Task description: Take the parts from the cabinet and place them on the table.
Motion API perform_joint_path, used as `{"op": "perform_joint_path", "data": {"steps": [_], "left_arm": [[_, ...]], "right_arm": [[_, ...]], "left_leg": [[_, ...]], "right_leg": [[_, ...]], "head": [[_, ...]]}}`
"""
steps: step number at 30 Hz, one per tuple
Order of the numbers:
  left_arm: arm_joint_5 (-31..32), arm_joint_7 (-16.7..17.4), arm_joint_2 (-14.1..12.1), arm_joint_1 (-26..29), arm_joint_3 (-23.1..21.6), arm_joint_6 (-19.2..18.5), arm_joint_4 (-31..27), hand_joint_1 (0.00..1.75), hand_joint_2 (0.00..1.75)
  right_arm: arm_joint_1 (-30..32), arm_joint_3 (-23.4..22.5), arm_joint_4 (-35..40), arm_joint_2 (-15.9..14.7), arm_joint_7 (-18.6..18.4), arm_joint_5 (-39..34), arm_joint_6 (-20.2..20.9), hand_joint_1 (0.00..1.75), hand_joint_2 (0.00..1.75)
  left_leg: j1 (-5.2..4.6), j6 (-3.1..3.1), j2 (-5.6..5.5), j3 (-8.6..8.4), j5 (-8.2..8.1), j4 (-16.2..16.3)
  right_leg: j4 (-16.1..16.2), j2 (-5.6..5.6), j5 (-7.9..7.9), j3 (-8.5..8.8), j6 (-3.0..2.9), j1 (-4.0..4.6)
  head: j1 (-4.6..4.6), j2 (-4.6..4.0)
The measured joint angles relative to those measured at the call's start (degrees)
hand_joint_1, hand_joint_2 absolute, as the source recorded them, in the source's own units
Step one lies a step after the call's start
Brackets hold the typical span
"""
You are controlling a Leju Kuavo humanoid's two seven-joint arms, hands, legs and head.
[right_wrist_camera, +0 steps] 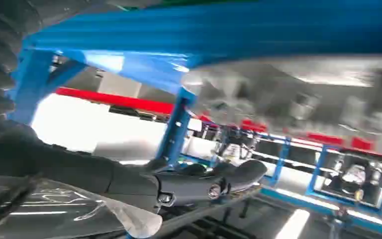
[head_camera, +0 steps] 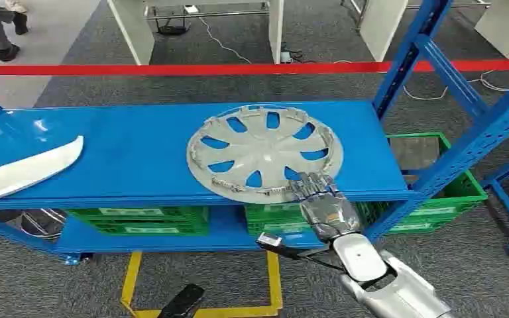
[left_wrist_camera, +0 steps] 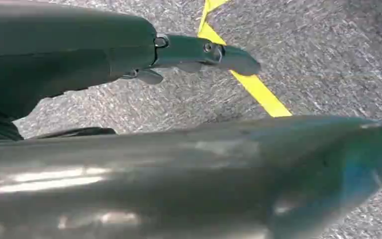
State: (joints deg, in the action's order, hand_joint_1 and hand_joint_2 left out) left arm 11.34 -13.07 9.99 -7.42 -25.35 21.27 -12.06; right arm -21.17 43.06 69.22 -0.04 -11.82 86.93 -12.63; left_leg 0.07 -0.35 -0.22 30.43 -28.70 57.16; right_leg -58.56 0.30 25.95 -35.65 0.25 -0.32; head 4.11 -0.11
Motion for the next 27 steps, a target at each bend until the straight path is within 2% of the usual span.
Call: {"op": "perform_joint_path", "data": {"steps": [1,2,3,5,6,7,8,10,17,21,22,23,24,25,26,27], "left_arm": [[0.0,0.0,0.0,-0.1,0.0,0.0,0.0,0.0,0.0],[0.0,-0.1,0.0,-0.1,0.0,0.1,0.0,0.0,0.0],[0.1,-0.2,0.0,-0.2,0.0,0.2,0.0,0.0,0.0],[0.2,-0.4,-0.1,0.0,0.0,0.4,0.0,0.0,0.0],[0.3,-0.4,-0.1,0.1,0.0,0.4,0.0,0.0,0.0],[0.3,-0.4,-0.1,0.2,0.0,0.5,0.0,0.0,0.0],[0.4,-0.4,-0.1,0.2,0.0,0.5,0.0,0.0,0.0],[0.5,-0.5,-0.2,0.1,0.1,0.5,0.0,0.0,0.0],[0.5,-0.5,-0.2,0.1,0.1,0.5,0.0,0.0,0.0],[0.5,-0.5,-0.2,0.2,0.1,0.5,0.0,0.0,0.0],[0.5,-0.5,-0.2,0.1,0.1,0.5,0.0,0.0,0.0],[0.5,-0.5,-0.2,0.0,0.1,0.5,0.0,0.0,0.0],[0.5,-0.5,-0.2,0.1,0.1,0.5,0.0,0.0,0.0],[0.6,-0.5,-0.1,0.1,0.1,0.2,0.0,0.0,0.0],[0.6,-0.6,-0.1,0.0,0.3,0.2,0.0,0.0,0.0],[0.6,-0.6,0.0,0.1,0.5,0.1,0.0,0.0,0.0]], "right_arm": [[0.0,0.0,0.0,0.0,0.0,0.0,0.0,0.0,1.75],[-0.1,0.0,0.0,0.0,0.1,0.1,0.0,0.0,1.75],[-0.2,0.0,0.0,0.0,0.0,0.1,0.0,0.0,1.75],[-0.1,0.0,0.0,0.0,0.0,0.2,0.1,0.0,1.75],[-0.1,0.0,-0.1,0.0,0.0,0.2,0.1,0.0,1.75],[0.0,0.0,-0.1,0.0,0.0,0.2,0.1,0.0,1.75],[0.0,0.0,-0.2,0.0,0.0,0.2,0.1,0.0,1.75],[-0.1,0.0,-0.2,0.0,0.0,0.2,0.2,0.0,1.75],[-0.1,0.0,-0.2,0.0,0.0,0.2,0.2,0.0,1.75],[-0.1,0.0,-0.2,0.0,0.0,0.2,0.2,0.0,1.75],[-0.2,0.0,-0.2,0.0,0.0,0.2,0.2,0.0,1.75],[-0.3,0.0,-0.2,0.0,0.0,0.2,0.2,0.0,1.75],[-0.2,0.1,-0.2,0.0,0.1,0.2,0.2,0.0,1.75],[-0.4,0.2,-0.3,0.0,0.1,0.2,0.2,0.0,1.75],[-0.4,0.2,-0.3,0.0,0.1,0.2,0.3,0.0,1.75],[-0.4,0.4,-0.4,0.0,0.1,0.2,0.3,0.0,1.75]], "left_leg": [[0.11,-0.44,-0.01,-0.04,-0.64,0.3],[0.1,-0.7,0.03,0.53,-1.46,2.0],[0.18,-0.91,0.03,2.32,-3.07,5.6],[0.31,-1.18,0.03,8.06,-6.58,15.8],[0.31,-1.21,0.03,9.8,-6.7,18.3],[0.3,-1.16,0.03,10.37,-5.37,18.3],[0.3,-1.01,0.03,9.82,-2.9,15.9],[0.25,-0.4,0.03,6.28,3.6,6.3],[0.24,-0.35,0.03,6.04,3.94,5.7],[0.19,-0.11,0.03,5.23,5.12,3.2],[-0.14,0.15,0.03,4.14,4.17,1.5],[-0.15,0.22,0.03,3.95,3.76,0.9],[-0.01,-0.09,-0.06,4.13,3.81,0.7],[-0.16,0.12,-0.17,4.15,3.63,0.7],[-0.2,0.41,-0.16,4.14,3.44,0.7],[-0.25,0.48,-0.16,4.14,3.4,0.7]], "right_leg": [[0.4,-0.03,-0.01,0.54,-0.39,-0.46],[0.5,-0.09,0.25,0.91,-0.78,-0.46],[0.5,-0.17,0.48,1.13,-1.13,-0.46],[0.5,-0.21,0.96,1.52,-1.38,-0.34],[0.4,-0.15,1.15,1.73,-1.44,-0.32],[0.4,-0.05,1.41,2.11,-1.41,-0.31],[0.4,0.07,1.73,2.57,-1.35,-0.3],[0.5,0.18,2.44,3.8,-1.14,-0.26],[0.5,0.18,2.48,3.87,-1.13,-0.26],[0.5,0.18,2.69,4.02,-1.02,-0.26],[0.3,0.34,3.04,4.09,-0.48,0.1],[0.3,0.35,3.05,4.02,-0.4,0.06],[0.3,0.13,3.22,3.9,-0.64,0.19],[0.8,0.06,3.12,4.15,-0.83,0.05],[1.2,0.07,3.0,4.31,-0.6,0.03],[1.4,0.06,2.96,4.39,-0.02,-0.06]], "head": [[-0.02,0.0],[0.28,0.0],[0.44,0.0],[0.37,0.0],[0.44,0.0],[0.39,0.0],[0.44,0.0],[0.41,0.0],[0.41,0.0],[0.39,0.0],[0.33,0.0],[0.42,0.0],[0.37,0.0],[0.26,0.0],[0.29,0.0],[0.28,0.0]]}}
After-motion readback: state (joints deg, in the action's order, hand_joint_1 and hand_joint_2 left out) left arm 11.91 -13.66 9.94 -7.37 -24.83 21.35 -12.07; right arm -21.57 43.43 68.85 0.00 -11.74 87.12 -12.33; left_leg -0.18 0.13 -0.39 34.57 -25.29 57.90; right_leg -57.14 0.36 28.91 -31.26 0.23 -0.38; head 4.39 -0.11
